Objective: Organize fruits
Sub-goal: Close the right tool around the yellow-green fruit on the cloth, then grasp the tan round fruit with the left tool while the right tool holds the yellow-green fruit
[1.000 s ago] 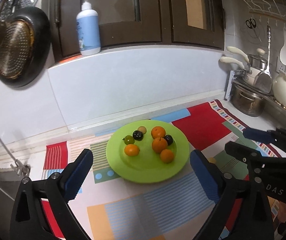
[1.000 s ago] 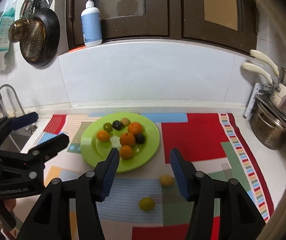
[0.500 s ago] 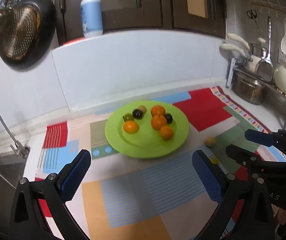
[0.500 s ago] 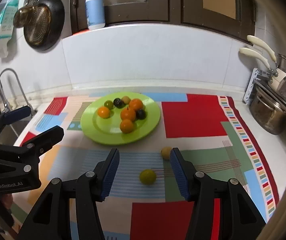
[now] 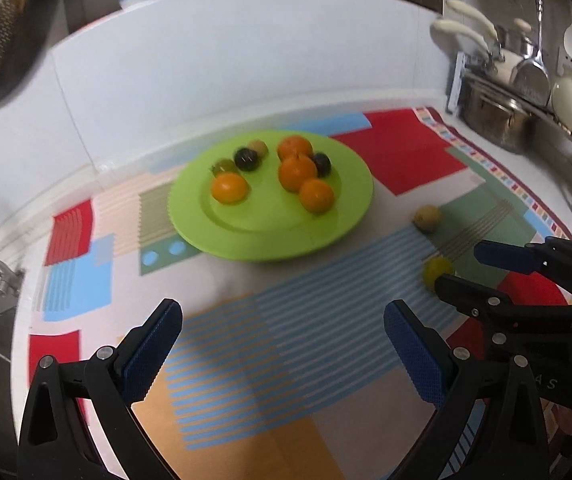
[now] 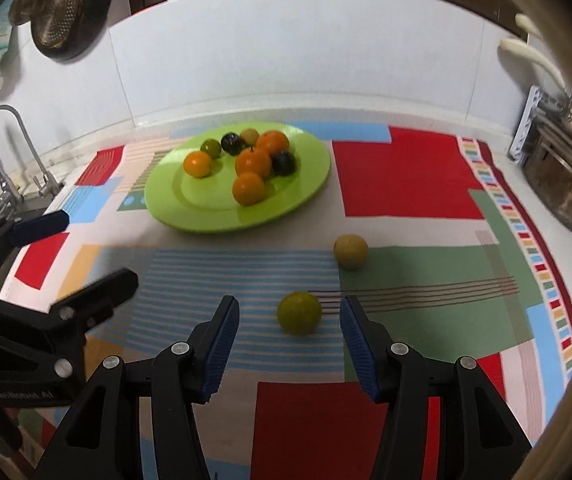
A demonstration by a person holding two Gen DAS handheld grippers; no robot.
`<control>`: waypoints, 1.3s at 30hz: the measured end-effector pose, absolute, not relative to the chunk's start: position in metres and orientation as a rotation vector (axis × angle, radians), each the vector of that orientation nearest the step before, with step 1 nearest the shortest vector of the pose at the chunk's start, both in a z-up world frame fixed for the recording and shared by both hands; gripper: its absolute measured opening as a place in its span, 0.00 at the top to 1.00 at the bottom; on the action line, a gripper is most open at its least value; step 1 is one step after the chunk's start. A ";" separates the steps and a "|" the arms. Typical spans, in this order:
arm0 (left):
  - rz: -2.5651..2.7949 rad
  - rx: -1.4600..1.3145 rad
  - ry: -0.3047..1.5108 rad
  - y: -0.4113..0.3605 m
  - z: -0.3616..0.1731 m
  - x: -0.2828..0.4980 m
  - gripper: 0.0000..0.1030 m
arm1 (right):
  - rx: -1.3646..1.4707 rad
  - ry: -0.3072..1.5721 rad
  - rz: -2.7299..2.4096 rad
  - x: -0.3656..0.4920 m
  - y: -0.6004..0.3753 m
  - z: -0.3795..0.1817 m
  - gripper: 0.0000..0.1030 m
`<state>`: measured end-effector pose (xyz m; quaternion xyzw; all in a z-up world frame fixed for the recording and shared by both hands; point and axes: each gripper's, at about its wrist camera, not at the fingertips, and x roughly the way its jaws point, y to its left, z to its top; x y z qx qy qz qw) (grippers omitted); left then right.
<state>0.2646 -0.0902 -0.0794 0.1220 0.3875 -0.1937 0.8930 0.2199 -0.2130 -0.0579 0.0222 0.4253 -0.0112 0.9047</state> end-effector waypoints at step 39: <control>-0.723 0.353 0.754 -0.182 -0.074 0.288 0.19 | 0.150 0.874 -0.171 0.210 -0.270 -0.054 0.70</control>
